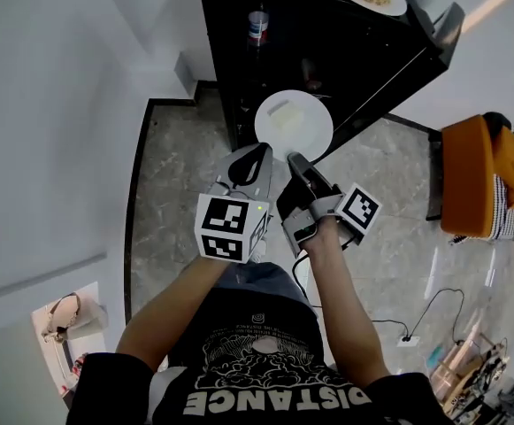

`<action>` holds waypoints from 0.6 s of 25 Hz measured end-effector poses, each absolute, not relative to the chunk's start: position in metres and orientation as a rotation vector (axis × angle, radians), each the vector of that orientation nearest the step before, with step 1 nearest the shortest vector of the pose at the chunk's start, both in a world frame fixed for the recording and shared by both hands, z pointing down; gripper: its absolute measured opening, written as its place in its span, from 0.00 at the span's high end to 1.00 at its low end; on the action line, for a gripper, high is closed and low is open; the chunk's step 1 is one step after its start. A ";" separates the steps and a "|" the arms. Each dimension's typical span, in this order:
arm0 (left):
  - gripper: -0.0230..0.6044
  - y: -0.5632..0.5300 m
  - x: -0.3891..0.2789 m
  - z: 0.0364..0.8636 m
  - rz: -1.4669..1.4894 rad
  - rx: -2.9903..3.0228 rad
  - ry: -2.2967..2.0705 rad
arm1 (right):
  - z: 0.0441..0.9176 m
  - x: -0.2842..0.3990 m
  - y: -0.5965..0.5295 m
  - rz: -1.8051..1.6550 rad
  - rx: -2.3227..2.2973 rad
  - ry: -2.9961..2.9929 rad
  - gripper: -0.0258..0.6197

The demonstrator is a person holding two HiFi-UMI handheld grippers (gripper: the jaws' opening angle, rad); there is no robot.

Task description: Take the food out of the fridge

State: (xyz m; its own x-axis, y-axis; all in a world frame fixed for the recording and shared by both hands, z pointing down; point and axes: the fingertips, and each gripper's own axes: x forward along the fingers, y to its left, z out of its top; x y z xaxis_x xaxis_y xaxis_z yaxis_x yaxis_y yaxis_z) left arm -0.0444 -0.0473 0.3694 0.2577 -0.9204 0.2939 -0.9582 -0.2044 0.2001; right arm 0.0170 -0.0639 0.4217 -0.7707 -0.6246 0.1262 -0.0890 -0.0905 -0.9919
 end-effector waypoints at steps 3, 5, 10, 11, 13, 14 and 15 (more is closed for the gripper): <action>0.96 -0.038 -0.043 0.356 0.152 2.197 -1.738 | 0.404 0.021 -0.053 -1.919 -0.772 1.800 0.94; 0.96 -0.032 -0.038 0.348 0.146 2.208 -1.742 | 0.395 0.027 -0.047 -1.917 -0.782 1.796 0.94; 0.96 -0.030 -0.029 0.335 0.139 2.236 -1.742 | 0.377 0.037 -0.043 -1.887 -0.792 1.817 0.94; 0.96 -0.030 -0.028 0.334 0.137 2.239 -1.741 | 0.375 0.039 -0.044 -1.881 -0.793 1.820 0.94; 0.96 -0.032 -0.025 0.330 0.134 2.248 -1.740 | 0.371 0.043 -0.046 -1.871 -0.794 1.823 0.94; 0.96 -0.032 -0.024 0.328 0.132 2.253 -1.739 | 0.370 0.044 -0.046 -1.867 -0.794 1.822 0.94; 0.96 -0.032 -0.023 0.327 0.130 2.258 -1.739 | 0.368 0.045 -0.047 -1.863 -0.793 1.821 0.94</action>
